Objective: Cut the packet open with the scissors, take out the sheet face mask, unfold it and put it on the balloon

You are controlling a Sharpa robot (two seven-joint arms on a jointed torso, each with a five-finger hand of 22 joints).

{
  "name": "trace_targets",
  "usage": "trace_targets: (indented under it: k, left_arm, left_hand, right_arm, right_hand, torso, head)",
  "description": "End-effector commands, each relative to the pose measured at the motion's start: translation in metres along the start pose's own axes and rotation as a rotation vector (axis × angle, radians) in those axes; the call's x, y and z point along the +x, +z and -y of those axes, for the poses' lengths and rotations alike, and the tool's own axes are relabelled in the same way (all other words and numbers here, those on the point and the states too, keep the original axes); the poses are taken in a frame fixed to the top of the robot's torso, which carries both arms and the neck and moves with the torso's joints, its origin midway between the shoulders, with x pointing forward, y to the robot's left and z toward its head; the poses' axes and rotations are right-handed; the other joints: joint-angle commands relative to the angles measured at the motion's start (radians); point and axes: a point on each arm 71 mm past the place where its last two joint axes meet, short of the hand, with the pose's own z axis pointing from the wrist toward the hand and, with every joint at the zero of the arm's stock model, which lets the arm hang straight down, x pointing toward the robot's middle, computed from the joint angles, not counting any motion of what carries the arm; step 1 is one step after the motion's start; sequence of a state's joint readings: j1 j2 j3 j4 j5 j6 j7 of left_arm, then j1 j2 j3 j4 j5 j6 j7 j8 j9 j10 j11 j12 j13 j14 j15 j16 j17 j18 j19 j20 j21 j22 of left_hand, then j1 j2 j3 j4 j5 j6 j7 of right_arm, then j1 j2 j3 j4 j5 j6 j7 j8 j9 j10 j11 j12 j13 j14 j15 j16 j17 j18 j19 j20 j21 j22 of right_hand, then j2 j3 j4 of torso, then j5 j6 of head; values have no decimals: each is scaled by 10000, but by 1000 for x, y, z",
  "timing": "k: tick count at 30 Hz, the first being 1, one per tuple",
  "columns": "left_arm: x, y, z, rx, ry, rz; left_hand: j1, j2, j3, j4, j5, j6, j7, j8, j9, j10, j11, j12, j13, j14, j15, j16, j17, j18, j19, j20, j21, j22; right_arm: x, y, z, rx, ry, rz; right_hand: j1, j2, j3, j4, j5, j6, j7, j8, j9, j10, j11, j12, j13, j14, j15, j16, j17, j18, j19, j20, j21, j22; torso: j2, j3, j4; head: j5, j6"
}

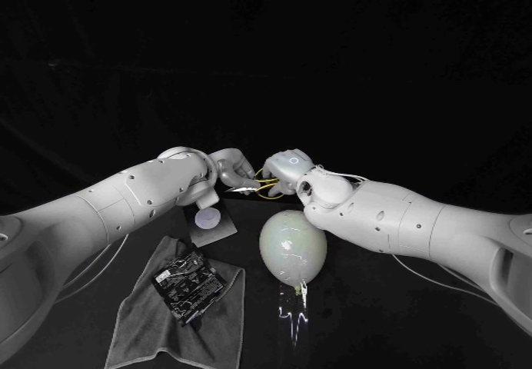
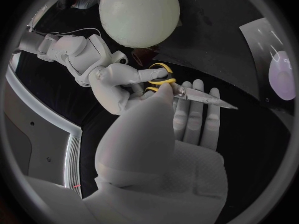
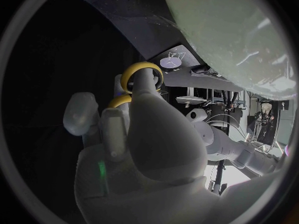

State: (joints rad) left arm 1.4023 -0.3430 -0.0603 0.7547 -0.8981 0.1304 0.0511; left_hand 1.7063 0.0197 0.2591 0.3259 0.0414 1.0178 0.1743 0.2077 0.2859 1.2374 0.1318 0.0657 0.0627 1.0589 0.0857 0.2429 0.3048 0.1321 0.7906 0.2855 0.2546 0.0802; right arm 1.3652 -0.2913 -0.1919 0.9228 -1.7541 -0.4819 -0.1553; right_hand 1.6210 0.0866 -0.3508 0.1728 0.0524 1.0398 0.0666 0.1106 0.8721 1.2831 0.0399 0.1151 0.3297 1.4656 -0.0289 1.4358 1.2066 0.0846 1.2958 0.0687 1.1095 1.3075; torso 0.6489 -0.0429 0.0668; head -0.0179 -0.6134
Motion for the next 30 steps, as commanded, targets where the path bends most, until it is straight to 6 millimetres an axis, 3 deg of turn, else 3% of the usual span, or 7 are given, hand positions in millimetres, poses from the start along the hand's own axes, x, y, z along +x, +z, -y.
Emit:
trace_targets:
  k: [1, 2, 5, 8, 11, 16, 30]
  left_arm:
    - [14, 3, 7, 206, -4, -842]
    - [14, 3, 7, 196, -2, -828]
    - [13, 3, 6, 160, 4, -761]
    - [13, 2, 6, 90, 6, -775]
    - [13, 2, 5, 19, 6, -817]
    - [13, 2, 3, -70, 5, -840]
    - [9, 0, -2, -270, -235, -635]
  left_hand:
    - [-140, -121, 837, -463, 64, -28, -50, 608, 111, 281, -209, -17, 16, 97, 6, -46, 30, 139, 104, -8, 72, 23]
    - [-221, -175, 1004, -462, 66, -44, -39, 644, 165, 295, -203, -19, 15, 112, 9, -58, 45, 147, 118, -7, 85, 30]
    - [-340, -316, 1328, -523, 61, -76, -57, 716, 272, 338, -219, -15, 18, 151, -4, -74, 79, 170, 151, -14, 116, 48]
    - [-506, -444, 1669, -579, 57, -110, -59, 793, 389, 377, -226, -15, 19, 186, -10, -93, 118, 186, 167, -13, 142, 63]
    - [-703, -571, 2028, -669, 60, -157, -58, 873, 517, 405, -227, -15, 20, 214, -13, -116, 163, 195, 168, -14, 165, 79]
    - [-962, -702, 2409, -810, 59, -213, -58, 969, 675, 443, -229, -13, 23, 243, -19, -141, 223, 202, 171, -14, 198, 100]
    - [-1292, -804, 2799, -999, 58, -272, -59, 1081, 861, 491, -236, -8, 27, 289, -27, -161, 304, 227, 204, -22, 262, 138]
  right_arm:
    - [-15, 3, -1, -306, 666, 1293]
    - [-16, 2, 0, -387, 848, 1473]
    - [-18, 1, 1, -567, 1173, 1766]
    - [-19, 0, 1, -872, 1520, 1941]
    - [-20, -2, 2, -1122, 1742, 2076]
    - [-21, -4, 5, -1243, 2094, 2097]
    - [-23, -11, 13, -1454, 3120, 2154]
  right_hand:
    - [1569, 1802, -283, 232, -49, -966, 723, -342, -228, -532, 225, -416, -252, -51, 199, -409, -818, 316, -611, 78, -966, 26]
    - [1441, 1690, -610, 505, -60, -1420, 924, -525, -557, -1136, 453, -566, -617, -843, 490, -1330, -2451, 606, -2012, 234, -3022, -918]
    - [1351, 1482, -1023, 785, -24, -1666, 879, -490, -963, -1575, 557, -543, -1089, -1927, 565, -2570, -4304, 797, -3089, 387, -4571, -1675]
    - [1301, 1338, -1098, 904, -21, -1674, 842, -474, -1186, -1619, 513, -531, -1353, -2111, 540, -2817, -4587, 871, -3159, 454, -4891, -1885]
    - [1343, 1239, -1105, 978, -15, -1645, 737, -465, -1392, -1389, 402, -511, -1574, -1513, 379, -2116, -3476, 960, -2917, 454, -4944, -1949]
    - [1018, 882, -1117, 1125, -19, -1657, 560, -458, -1565, -1579, 284, -542, -1831, -1559, 181, -2107, -3536, 962, -2856, 442, -5041, -1983]
    - [996, 796, -993, 983, -11, -1600, 416, -418, -1792, -1696, 168, -498, -2155, -1888, 67, -2433, -3998, 962, -2895, 429, -5346, -2110]
  torso:
    - [-8, -2, -3]
    - [-11, -1, -5]
    - [-9, -1, -5]
    - [-8, -1, -3]
    - [1, -2, 2]
    - [-2, -3, -6]
    - [-1, 4, -13]
  head:
    - [16, -4]
    - [27, 0]
    - [33, 16]
    - [43, 35]
    - [46, 29]
    - [45, 13]
    - [70, 0]
